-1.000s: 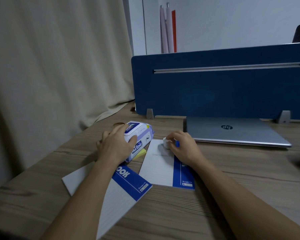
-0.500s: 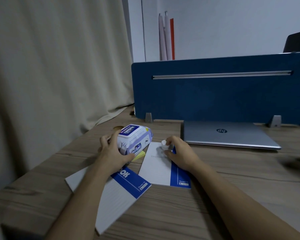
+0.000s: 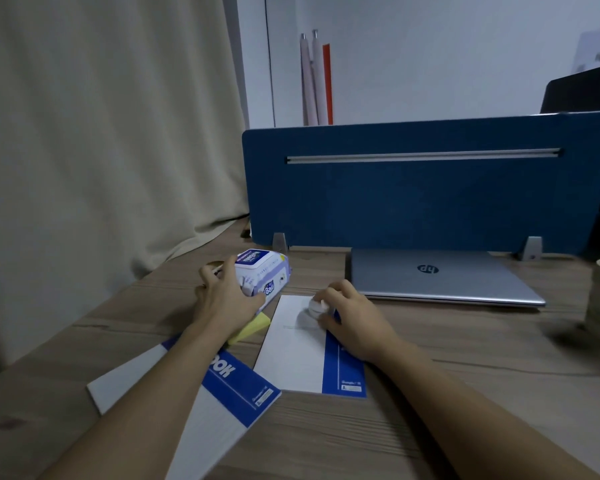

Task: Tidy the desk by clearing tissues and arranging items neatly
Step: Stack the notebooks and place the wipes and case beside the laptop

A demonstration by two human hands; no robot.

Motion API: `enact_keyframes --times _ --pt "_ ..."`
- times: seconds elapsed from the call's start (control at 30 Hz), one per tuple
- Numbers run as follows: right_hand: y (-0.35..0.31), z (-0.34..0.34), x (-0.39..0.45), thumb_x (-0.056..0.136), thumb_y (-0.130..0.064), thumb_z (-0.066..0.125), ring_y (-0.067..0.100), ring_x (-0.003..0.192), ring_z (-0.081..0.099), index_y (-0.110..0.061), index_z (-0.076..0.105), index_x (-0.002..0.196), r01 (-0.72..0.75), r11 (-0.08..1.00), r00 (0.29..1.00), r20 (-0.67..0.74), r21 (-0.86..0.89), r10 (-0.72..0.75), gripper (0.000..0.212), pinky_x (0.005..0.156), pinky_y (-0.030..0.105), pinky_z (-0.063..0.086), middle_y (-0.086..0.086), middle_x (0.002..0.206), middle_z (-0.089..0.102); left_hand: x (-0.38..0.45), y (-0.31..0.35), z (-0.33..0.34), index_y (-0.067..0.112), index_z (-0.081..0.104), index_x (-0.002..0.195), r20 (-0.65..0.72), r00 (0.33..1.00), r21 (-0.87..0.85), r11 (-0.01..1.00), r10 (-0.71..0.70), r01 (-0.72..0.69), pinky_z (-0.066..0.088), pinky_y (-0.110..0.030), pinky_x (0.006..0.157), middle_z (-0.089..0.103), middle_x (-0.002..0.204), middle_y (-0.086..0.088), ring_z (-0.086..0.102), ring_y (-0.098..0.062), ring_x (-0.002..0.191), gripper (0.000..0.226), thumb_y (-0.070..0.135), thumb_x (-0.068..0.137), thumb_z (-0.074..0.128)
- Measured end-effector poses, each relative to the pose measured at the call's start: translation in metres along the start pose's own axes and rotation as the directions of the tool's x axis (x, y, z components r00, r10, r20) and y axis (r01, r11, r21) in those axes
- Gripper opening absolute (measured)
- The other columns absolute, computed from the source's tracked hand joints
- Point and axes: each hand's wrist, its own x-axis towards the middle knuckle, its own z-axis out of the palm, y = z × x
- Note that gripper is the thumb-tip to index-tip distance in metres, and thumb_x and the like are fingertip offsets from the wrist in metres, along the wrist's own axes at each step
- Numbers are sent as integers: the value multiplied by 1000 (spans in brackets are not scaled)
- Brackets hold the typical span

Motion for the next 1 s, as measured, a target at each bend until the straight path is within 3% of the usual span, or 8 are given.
enact_keyframes --times 0.27,0.6,0.67,0.77,0.83,1.0 --pt "22 6 23 92 -36 56 19 97 55 -28 54 117 75 997 997 -35 16 -74 27 82 37 50 -6 121 49 52 15 42 28 16 148 28 999 8 999 -44 44 43 -44 95 20 138 -17 37 -45 120 94 43 75 75" --pt "32 11 35 87 -40 57 17 102 52 -28 56 116 93 996 992 -85 -17 -94 31 78 32 49 -5 117 50 85 29 71 25 6 152 56 997 34 998 -51 49 39 -46 104 17 141 -18 37 -45 124 103 49 77 73" --pt "29 10 35 88 -38 58 18 106 51 -27 56 117 98 995 992 -78 -12 -99 31 80 34 49 -4 120 53 83 26 62 27 -4 152 125 991 65 997 -47 39 37 -49 106 8 148 -18 35 -46 129 110 56 77 70" --pt "24 7 32 90 -35 56 20 107 52 -26 55 120 84 996 995 -50 -1 -84 31 83 36 48 -2 122 57 71 14 42 32 -17 152 225 974 163 987 -27 -10 21 -57 112 -21 161 -8 19 -47 143 113 70 78 60" --pt "28 7 31 91 -37 55 21 105 52 -27 53 121 76 997 997 -15 -18 -76 31 83 35 46 -1 121 59 61 5 35 38 -12 152 261 965 126 991 14 -49 14 -62 113 -23 162 -2 10 -42 147 103 74 80 53" --pt "18 -2 17 92 -38 56 22 101 55 -27 52 114 40 999 999 14 30 -40 25 83 38 49 -1 116 59 11 -22 4 43 20 149 240 964 210 963 116 -169 22 -61 111 11 164 7 24 -31 145 73 74 85 36"
